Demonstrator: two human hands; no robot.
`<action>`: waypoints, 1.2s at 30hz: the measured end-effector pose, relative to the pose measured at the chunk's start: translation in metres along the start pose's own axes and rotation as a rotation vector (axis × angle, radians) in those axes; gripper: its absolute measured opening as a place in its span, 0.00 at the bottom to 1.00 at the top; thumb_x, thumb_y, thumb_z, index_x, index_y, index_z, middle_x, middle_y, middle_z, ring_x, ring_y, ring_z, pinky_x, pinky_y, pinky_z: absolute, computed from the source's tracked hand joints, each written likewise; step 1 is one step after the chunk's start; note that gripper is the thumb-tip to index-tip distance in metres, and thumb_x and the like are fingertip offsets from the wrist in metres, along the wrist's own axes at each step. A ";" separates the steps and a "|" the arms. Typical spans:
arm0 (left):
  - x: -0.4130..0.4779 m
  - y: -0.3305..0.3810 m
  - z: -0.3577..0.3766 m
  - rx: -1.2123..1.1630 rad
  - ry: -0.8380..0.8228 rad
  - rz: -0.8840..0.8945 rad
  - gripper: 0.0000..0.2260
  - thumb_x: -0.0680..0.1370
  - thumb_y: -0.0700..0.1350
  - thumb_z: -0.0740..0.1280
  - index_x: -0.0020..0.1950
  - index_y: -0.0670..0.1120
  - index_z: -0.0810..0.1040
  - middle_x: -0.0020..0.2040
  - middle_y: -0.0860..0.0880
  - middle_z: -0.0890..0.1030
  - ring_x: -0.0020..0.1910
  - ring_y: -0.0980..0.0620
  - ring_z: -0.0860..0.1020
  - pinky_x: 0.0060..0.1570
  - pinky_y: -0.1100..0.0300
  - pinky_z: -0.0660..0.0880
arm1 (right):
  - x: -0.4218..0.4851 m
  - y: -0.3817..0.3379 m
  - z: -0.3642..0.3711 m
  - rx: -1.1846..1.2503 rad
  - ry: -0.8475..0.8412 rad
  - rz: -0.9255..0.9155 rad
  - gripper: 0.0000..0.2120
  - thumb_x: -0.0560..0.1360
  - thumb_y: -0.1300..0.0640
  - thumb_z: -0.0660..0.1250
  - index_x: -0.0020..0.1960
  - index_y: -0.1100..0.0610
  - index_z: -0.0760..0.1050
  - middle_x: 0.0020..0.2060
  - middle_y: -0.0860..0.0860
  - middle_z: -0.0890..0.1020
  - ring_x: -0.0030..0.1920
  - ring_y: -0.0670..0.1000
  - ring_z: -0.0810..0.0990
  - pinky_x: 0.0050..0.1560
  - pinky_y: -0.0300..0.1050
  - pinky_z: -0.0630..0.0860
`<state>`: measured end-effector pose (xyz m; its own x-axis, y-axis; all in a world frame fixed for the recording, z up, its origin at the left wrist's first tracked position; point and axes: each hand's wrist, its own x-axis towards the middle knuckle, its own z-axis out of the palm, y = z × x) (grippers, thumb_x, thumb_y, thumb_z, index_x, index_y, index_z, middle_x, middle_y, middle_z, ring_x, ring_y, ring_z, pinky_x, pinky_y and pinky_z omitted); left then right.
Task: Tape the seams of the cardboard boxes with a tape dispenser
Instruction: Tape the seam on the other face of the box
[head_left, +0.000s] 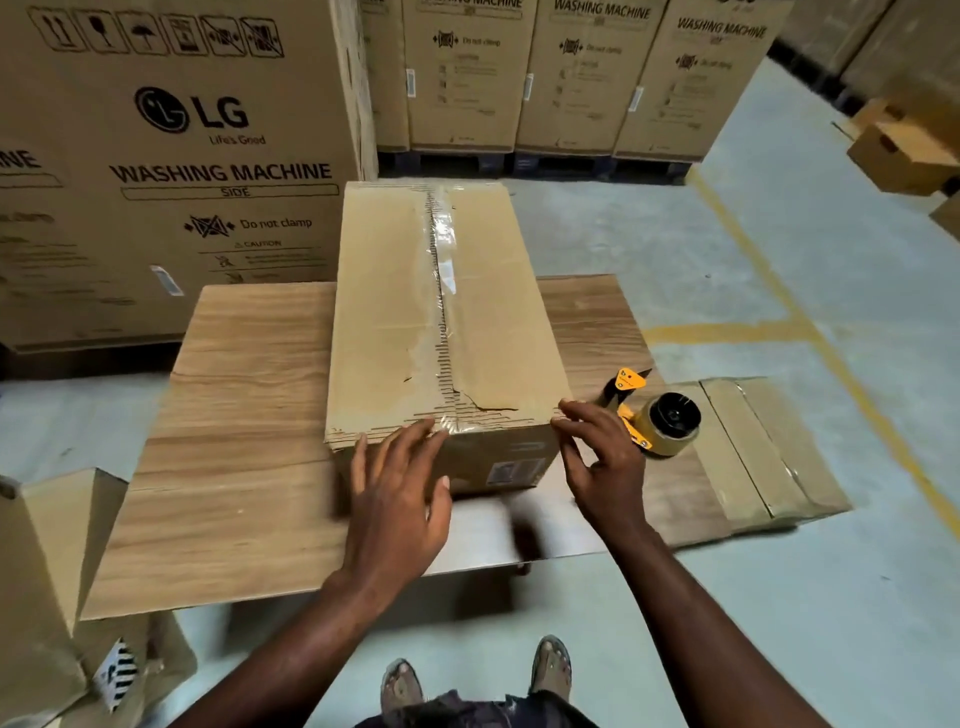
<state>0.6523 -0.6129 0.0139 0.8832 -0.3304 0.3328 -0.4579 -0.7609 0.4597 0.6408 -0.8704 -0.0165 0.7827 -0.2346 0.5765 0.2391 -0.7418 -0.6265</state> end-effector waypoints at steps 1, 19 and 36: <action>0.003 0.013 0.006 -0.031 -0.002 0.047 0.22 0.76 0.47 0.63 0.70 0.49 0.75 0.71 0.51 0.73 0.69 0.50 0.71 0.75 0.47 0.55 | -0.004 0.005 -0.010 0.037 -0.006 0.081 0.09 0.74 0.69 0.72 0.51 0.60 0.85 0.56 0.52 0.86 0.57 0.48 0.84 0.61 0.43 0.77; 0.072 0.165 0.231 -0.294 -0.674 -0.372 0.21 0.76 0.40 0.67 0.70 0.44 0.74 0.66 0.43 0.74 0.63 0.42 0.74 0.62 0.56 0.69 | 0.005 0.149 -0.043 0.719 -0.038 1.658 0.16 0.78 0.51 0.72 0.53 0.64 0.80 0.41 0.58 0.81 0.40 0.56 0.80 0.42 0.48 0.77; 0.096 0.170 0.253 -1.168 -0.475 -1.382 0.10 0.85 0.46 0.59 0.56 0.42 0.77 0.48 0.45 0.81 0.49 0.50 0.80 0.47 0.59 0.78 | 0.003 0.187 -0.091 0.811 -0.588 1.767 0.20 0.75 0.43 0.71 0.33 0.56 0.76 0.30 0.52 0.76 0.27 0.52 0.75 0.31 0.40 0.75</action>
<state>0.6846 -0.9149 -0.0840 0.4989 -0.1580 -0.8522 0.8662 0.0577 0.4964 0.6355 -1.0677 -0.0841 0.4160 0.0735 -0.9064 -0.8213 0.4582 -0.3398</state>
